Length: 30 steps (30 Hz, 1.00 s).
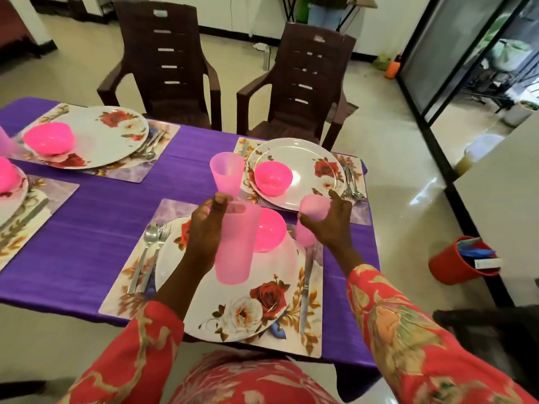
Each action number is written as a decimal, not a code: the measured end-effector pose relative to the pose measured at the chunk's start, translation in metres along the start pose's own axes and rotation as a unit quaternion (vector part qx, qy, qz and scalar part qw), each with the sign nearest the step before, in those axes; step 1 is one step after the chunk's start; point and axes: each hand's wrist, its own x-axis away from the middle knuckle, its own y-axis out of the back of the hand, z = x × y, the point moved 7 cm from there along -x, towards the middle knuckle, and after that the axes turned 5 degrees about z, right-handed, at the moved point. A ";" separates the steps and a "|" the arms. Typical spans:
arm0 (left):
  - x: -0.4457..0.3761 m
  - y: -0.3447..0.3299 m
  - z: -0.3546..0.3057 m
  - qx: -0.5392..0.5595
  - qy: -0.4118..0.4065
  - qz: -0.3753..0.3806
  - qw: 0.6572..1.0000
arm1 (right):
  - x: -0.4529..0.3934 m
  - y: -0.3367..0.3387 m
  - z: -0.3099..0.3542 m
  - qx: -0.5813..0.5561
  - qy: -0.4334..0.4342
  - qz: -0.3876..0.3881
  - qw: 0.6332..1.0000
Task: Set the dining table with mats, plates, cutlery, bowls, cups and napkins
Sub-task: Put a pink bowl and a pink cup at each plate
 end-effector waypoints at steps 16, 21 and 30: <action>0.004 -0.009 0.012 0.007 0.012 -0.025 1.000 | -0.022 0.006 -0.011 0.073 -0.016 0.089 0.993; 0.004 -0.012 0.014 0.019 0.012 -0.025 0.999 | -0.020 0.009 -0.010 0.069 -0.020 0.096 0.993; 0.004 -0.017 0.017 0.013 0.021 -0.017 1.000 | -0.019 0.010 -0.008 0.093 -0.023 0.108 0.989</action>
